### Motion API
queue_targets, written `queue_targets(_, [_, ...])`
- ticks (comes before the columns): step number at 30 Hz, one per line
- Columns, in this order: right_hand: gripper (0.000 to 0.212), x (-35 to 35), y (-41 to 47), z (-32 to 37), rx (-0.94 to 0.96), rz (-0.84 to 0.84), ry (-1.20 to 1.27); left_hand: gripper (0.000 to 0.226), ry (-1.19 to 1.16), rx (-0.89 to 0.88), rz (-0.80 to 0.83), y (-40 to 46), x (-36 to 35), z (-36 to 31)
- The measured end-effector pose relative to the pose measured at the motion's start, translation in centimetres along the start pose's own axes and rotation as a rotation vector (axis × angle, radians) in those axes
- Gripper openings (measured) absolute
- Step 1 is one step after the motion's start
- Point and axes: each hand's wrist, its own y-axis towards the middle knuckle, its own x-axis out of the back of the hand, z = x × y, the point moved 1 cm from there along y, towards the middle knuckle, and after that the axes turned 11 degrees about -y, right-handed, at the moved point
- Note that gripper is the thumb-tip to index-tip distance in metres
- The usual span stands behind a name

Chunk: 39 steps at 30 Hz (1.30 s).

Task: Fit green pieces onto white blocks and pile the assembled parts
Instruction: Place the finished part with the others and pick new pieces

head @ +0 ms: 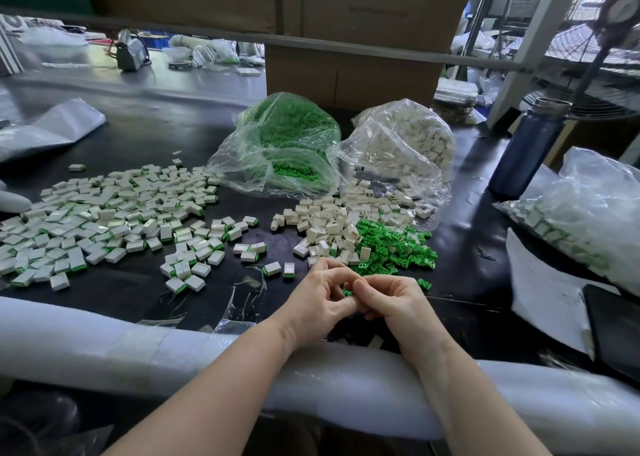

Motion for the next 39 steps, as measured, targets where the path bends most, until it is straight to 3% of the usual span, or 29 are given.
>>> queue_targets(12, [0.018,0.25,0.08,-0.42,-0.011,-0.014,0.031,0.024,0.075,-0.012,0.075,0.22,-0.13,0.49])
queue_targets(32, [0.023,0.23,0.07,-0.26,-0.030,-0.049,0.010,0.023,0.091,-0.017,0.096,0.20,-0.08,0.61])
queue_targets(39, [0.015,0.24,-0.12,-0.14,-0.028,-0.010,0.052,0.017,0.062,-0.022,0.081,0.22,0.05,0.54])
